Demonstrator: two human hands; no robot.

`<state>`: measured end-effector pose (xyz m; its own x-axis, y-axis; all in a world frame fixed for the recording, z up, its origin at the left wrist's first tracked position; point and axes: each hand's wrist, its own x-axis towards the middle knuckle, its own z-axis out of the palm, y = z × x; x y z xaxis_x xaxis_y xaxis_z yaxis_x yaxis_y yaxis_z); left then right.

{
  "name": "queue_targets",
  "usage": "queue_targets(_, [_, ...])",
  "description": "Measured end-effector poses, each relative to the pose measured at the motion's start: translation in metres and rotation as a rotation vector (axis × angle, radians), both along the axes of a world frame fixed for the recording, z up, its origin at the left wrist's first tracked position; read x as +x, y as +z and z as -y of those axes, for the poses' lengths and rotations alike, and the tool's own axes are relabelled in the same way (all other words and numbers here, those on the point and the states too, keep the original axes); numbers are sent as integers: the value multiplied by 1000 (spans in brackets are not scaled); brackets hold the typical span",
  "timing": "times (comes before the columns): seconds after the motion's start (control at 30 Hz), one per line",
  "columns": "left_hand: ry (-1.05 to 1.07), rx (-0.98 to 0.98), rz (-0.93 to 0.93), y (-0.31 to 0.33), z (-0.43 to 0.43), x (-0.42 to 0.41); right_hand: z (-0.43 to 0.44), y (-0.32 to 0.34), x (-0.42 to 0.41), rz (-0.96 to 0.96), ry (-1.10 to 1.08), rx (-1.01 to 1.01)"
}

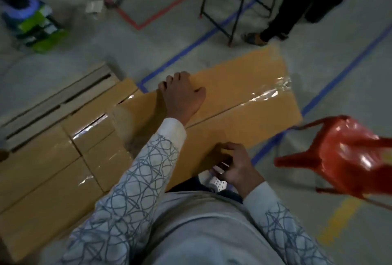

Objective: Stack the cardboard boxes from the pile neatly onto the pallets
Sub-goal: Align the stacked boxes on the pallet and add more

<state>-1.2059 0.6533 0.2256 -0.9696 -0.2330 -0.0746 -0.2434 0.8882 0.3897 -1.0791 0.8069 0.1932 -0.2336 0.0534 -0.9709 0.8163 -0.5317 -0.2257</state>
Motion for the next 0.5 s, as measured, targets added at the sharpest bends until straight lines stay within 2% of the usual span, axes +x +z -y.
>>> queue_targets(0.1, [91,-9,-11,2,7,-54,-3,-6,-70,23,102,-41])
queue_targets(0.27, [205,95,74,-29,38,-151,8,-28,-191,131,215,-18])
queue_targets(0.37, [209,106,4,-35,64,-234,30,-31,-288,101,257,-5])
queue_targets(0.5, [244,77,-23,-11,105,-339,77,-18,-396,34,299,-8])
